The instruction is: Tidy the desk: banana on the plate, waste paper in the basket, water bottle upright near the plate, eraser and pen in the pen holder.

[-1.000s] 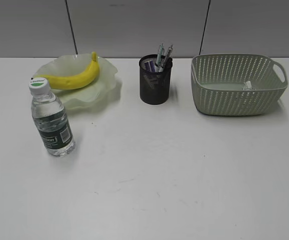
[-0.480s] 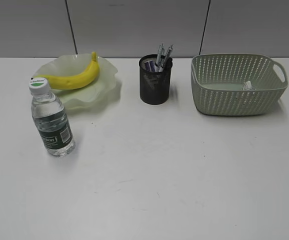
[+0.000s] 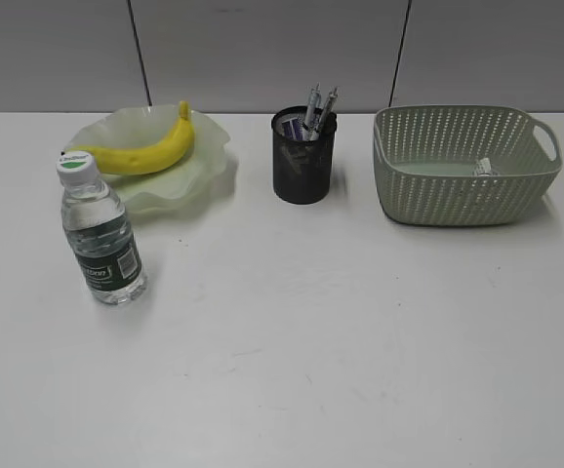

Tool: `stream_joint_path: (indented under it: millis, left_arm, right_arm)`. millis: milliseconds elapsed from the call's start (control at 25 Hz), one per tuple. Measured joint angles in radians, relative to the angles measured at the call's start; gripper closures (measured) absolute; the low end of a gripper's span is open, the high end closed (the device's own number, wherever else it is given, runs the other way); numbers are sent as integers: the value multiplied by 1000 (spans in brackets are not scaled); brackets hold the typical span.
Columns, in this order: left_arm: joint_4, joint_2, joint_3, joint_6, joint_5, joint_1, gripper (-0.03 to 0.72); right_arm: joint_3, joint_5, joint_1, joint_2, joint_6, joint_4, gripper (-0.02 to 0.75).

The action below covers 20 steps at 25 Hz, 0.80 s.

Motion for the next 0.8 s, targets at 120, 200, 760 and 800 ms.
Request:
stream_joint_path:
  millis: [120,200,760,800]
  left_arm:
    - [0,0,0,0,0,0,452]
    - [0,0,0,0,0,0,452]
    - [0,0,0,0,0,0,452]
    - [0,0,0,0,0,0,452]
  right_arm:
    - [0,0,0,0,0,0,487]
    - [0,0,0,0,0,0,487]
    - [0,0,0,0,0,30,488]
    - [0,0,0,0,0,31,488]
